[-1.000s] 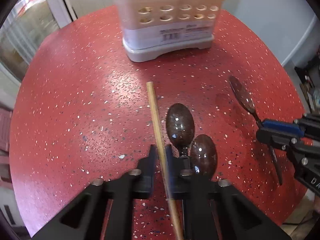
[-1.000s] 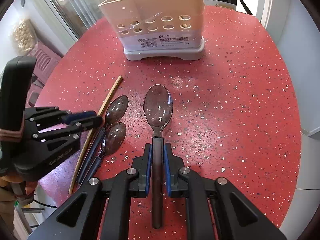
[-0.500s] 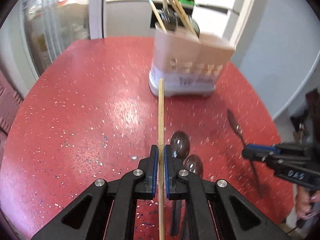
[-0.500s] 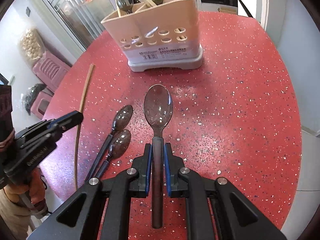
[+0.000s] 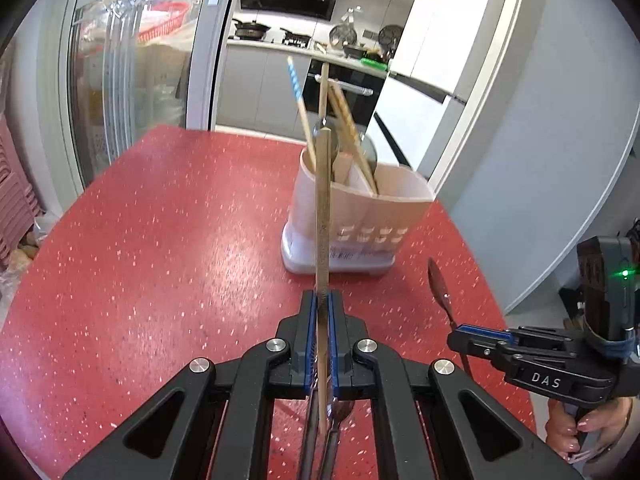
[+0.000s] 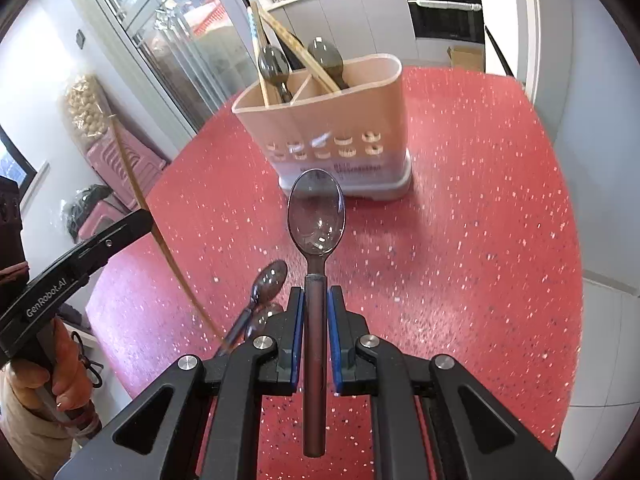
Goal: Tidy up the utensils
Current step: 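Carry the spoon and chopstick to the beige holder and release them inside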
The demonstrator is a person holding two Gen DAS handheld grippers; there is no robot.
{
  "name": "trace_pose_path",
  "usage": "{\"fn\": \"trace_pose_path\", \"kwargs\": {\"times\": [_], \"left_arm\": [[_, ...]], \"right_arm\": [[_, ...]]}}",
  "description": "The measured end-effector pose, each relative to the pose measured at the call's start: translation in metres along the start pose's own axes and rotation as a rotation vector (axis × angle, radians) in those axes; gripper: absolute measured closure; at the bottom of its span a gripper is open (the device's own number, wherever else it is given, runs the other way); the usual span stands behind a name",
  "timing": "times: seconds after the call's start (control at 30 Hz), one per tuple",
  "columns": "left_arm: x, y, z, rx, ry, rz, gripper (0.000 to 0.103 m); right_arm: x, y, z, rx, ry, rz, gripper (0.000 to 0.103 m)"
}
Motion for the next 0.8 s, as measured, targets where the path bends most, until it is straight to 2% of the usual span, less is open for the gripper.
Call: {"fn": "trace_pose_path", "kwargs": {"times": [0.4, 0.8], "left_arm": [[-0.039, -0.027, 0.003, 0.004, 0.006, 0.093, 0.069], [-0.102, -0.037, -0.004, 0.008, 0.004, 0.160, 0.069]], "right_arm": [[-0.032, -0.020, -0.014, -0.032, -0.024, 0.059, 0.090], [-0.090, -0.036, -0.024, -0.045, -0.052, 0.129, 0.090]]}}
Point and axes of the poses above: each gripper's, at about its wrist camera, not at the fingertips, and y roughly the way its jaws point, z to its right, x to its underside, the point moved 2 cm from there along y, roughly the way its jaws point, and after that the axes turned 14 degrees about y, right-handed, at the moved point
